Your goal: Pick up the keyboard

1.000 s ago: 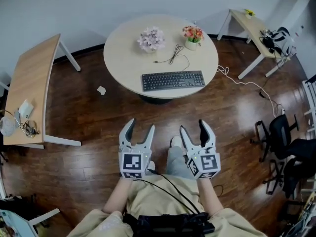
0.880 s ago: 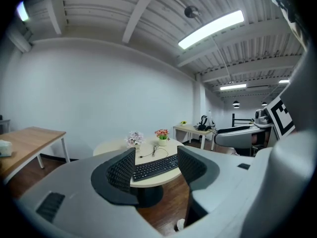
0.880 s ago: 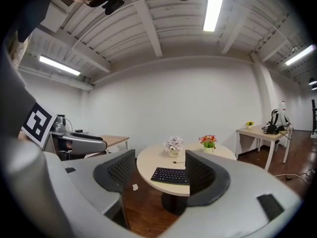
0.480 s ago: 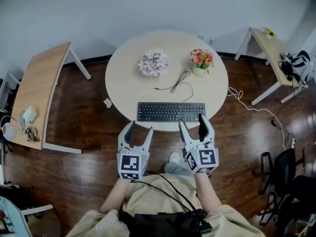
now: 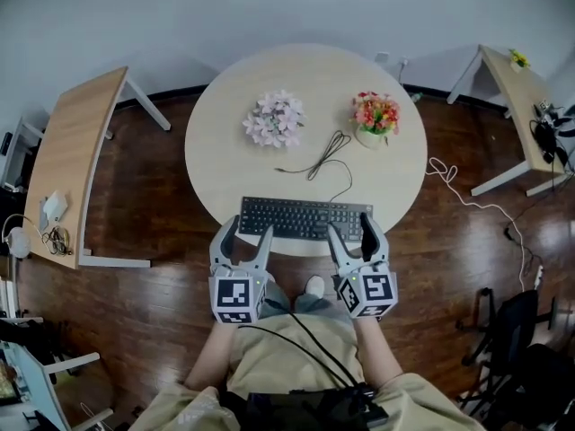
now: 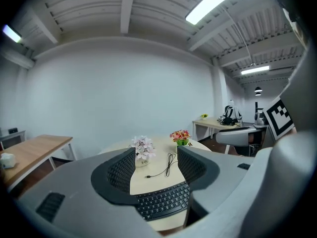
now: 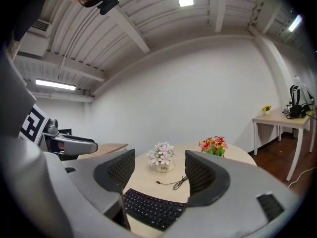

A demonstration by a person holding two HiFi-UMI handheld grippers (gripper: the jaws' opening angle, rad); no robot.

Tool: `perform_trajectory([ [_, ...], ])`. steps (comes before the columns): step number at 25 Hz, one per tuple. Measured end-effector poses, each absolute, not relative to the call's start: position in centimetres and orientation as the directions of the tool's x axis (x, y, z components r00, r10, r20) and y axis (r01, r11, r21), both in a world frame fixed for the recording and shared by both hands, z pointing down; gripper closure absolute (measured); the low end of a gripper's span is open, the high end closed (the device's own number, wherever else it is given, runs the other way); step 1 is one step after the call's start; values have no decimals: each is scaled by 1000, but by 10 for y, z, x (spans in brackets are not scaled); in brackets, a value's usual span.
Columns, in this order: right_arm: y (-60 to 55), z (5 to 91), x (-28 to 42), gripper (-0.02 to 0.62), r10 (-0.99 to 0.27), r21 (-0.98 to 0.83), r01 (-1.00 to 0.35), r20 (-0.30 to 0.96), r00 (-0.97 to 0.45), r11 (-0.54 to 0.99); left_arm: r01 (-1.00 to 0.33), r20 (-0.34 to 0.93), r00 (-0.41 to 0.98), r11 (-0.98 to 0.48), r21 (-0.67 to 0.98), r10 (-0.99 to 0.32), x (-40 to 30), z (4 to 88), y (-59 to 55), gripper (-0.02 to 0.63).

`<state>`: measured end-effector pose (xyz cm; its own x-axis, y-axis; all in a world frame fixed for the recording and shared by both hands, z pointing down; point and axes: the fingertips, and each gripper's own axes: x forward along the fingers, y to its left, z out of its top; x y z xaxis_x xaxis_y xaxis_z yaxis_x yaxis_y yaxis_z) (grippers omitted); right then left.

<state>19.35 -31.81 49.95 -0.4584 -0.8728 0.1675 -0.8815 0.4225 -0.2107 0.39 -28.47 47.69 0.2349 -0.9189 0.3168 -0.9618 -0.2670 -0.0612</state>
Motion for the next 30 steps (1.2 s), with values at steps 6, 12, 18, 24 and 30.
perform_trajectory([
  [6, -356, 512, 182, 273, -875, -154, -899, 212, -436, 410, -953, 335, 273, -300, -32, -902, -14, 495, -332, 353],
  [12, -372, 539, 151, 273, -855, -179, -908, 308, -418, 379, -932, 382, 342, -361, 23, -859, -31, 527, -355, 353],
  [18, -373, 572, 136, 273, -839, -209, -924, 391, -378, 319, -909, 443, 402, -408, 87, -801, -47, 564, -364, 350],
  [24, -362, 615, 160, 272, -813, -253, -934, 468, -347, 252, -927, 534, 355, -361, 98, -767, -67, 611, -359, 346],
  [30, -370, 678, 205, 273, -752, -249, -943, 573, -326, 219, -944, 724, 304, -299, 141, -619, -71, 690, -349, 333],
])
